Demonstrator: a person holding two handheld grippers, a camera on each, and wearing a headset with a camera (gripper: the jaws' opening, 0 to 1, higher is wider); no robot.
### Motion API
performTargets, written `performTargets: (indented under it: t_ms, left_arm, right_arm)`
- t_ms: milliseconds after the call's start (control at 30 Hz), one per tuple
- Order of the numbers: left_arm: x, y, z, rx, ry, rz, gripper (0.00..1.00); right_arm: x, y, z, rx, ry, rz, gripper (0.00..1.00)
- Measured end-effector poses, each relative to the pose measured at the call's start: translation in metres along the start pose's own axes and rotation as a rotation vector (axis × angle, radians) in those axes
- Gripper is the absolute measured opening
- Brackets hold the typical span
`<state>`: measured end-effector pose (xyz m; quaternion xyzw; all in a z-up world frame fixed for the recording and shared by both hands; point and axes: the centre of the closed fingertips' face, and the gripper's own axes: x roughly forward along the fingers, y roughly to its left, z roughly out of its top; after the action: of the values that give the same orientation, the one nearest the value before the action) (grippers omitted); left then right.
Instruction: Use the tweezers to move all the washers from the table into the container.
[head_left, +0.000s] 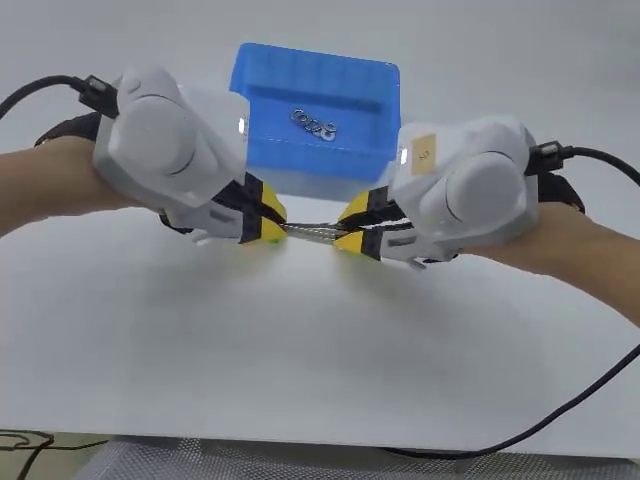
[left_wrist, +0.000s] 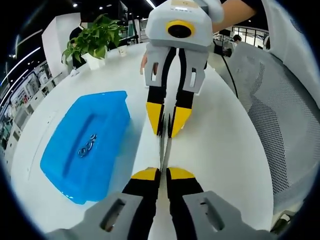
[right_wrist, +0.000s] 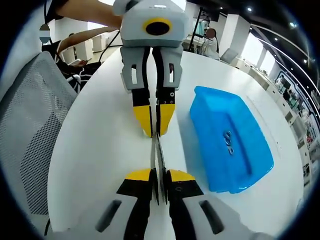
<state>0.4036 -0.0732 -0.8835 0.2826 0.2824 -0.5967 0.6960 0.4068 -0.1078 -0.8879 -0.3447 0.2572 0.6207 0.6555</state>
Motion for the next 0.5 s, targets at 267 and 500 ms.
performTargets:
  t_ms: [267, 500]
  left_arm:
    - [-0.013, -0.001, -0.005, -0.058, 0.009, 0.040, 0.17]
    - [-0.045, -0.014, 0.004, -0.208, -0.121, 0.092, 0.25]
  right_arm:
    - [-0.014, 0.001, -0.002, 0.050, -0.020, -0.041, 0.20]
    - [-0.050, 0.012, 0.009, 0.184, -0.179, -0.120, 0.34]
